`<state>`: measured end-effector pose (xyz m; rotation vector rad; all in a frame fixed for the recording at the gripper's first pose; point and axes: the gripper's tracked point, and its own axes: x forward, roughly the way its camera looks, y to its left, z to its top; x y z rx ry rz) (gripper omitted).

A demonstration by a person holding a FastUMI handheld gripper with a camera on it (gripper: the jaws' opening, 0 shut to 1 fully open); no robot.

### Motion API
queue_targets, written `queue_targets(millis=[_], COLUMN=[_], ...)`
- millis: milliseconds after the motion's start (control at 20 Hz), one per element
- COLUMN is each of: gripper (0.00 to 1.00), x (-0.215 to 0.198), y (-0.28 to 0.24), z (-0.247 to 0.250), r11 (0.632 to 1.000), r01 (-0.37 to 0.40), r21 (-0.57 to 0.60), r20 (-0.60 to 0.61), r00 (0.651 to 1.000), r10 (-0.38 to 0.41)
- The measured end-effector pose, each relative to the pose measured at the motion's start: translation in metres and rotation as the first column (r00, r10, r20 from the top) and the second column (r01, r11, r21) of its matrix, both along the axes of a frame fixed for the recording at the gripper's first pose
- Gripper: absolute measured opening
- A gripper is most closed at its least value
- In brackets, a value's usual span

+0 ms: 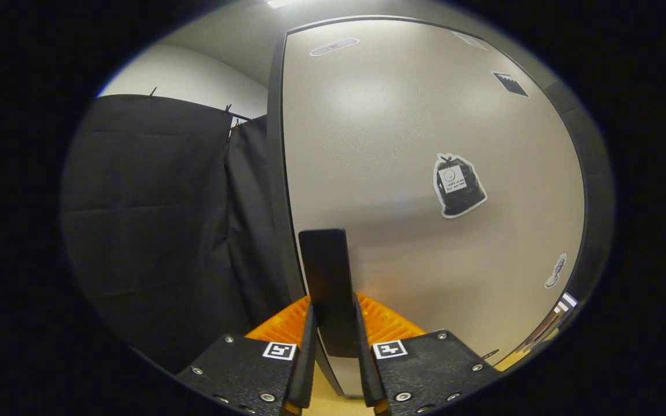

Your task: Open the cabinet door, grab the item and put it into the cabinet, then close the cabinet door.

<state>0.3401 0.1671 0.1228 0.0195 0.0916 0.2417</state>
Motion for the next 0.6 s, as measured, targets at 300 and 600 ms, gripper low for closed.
queue_targets(millis=[300,600], gripper=[0.23,0.2], x=[-0.019,-0.034], y=[-0.001,-0.008], z=[0.002,0.002], r11=[0.999,0.992], r01=[-0.053,-0.126], r21=[-0.005,0.002], r20=[-0.012,-0.027], r00=[0.999,0.992], r10=[0.053,0.126])
